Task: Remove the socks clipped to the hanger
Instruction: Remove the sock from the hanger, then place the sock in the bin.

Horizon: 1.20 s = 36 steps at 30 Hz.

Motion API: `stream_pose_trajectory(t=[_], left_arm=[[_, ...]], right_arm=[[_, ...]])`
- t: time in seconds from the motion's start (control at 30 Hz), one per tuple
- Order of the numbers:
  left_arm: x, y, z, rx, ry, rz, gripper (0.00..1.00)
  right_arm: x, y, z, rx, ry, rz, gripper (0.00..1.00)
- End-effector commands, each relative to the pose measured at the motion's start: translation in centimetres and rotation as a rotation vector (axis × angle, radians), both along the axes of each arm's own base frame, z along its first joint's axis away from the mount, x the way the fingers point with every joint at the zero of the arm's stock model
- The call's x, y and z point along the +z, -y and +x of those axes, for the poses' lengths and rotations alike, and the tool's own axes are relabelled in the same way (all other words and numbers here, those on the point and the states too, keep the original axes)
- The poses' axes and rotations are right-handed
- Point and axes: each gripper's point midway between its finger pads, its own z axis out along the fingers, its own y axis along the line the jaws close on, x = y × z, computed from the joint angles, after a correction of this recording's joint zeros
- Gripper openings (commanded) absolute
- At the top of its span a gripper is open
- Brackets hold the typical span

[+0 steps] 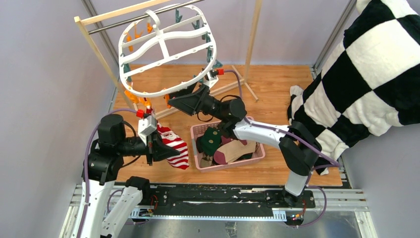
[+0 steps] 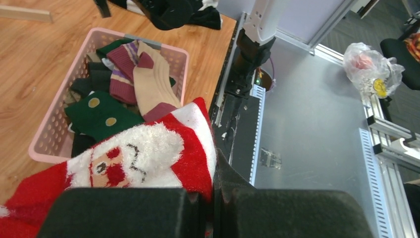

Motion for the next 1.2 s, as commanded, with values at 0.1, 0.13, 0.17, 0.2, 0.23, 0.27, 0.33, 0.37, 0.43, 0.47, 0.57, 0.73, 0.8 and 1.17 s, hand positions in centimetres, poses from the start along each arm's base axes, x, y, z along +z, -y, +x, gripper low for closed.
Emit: stream_pose_trajectory(t=[0.1,0.13,0.17,0.2,0.23,0.27,0.33,0.37,0.43,0.47,0.57,0.73,0.8,1.17], left_arm=[[-0.4,-0.3,0.2,0.007,0.057,0.034,0.00],[-0.4,-0.3,0.3,0.010,0.057,0.036,0.00],[-0.3,-0.4,0.3,0.011,0.059,0.037,0.00],[-0.3,-0.4,0.4,0.016,0.061,0.040,0.00],[-0.3,-0.4,0.6,0.020,0.065,0.043,0.00],[-0.2,-0.4,0.6,0.023,0.069,0.045,0.00],[-0.1,-0.5,0.9,0.032,0.081,0.051,0.00],[-0.1,-0.5,1.0,0.032,0.080,0.052,0.00],[-0.2,-0.5,1.2,0.034,0.075,0.056,0.00],[-0.3,-0.5,1.4,0.037,0.067,0.059,0.00],[-0.3,-0.4,1.9,0.041,0.056,0.065,0.00],[0.0,-0.3,2.4,0.035,0.039,0.065,0.00],[0.1,-0.2,2.5,0.030,0.029,0.062,0.00],[0.6,0.0,0.7,-0.018,0.046,0.023,0.01]], right_arm=[[-7.3,2.8,-0.9,-0.013,-0.026,-0.206,0.96],[-8.6,3.3,-1.0,-0.021,-0.033,-0.242,0.96],[-9.7,3.8,-1.4,-0.027,-0.034,-0.276,0.97],[-10.2,4.4,-1.9,-0.032,-0.028,-0.299,0.97],[-11.4,4.8,-2.2,-0.037,-0.023,-0.336,0.97],[-12.2,5.1,-2.6,-0.047,0.000,-0.369,0.98],[-14.2,5.8,-3.2,-0.059,0.026,-0.437,0.99],[-14.9,6.3,-3.6,-0.069,0.046,-0.464,0.99],[-15.6,7.2,-4.1,-0.107,0.120,-0.501,1.00],[-15.9,7.6,-4.3,-0.122,0.156,-0.530,1.00],[-15.0,8.3,-5.2,-0.176,0.315,-0.584,1.00],[-11.4,8.7,-6.7,-0.254,0.552,-0.555,1.00],[-10.4,8.0,-7.2,-0.263,0.637,-0.550,1.00],[-7.8,4.4,-9.2,-0.151,0.752,-0.494,0.84]])
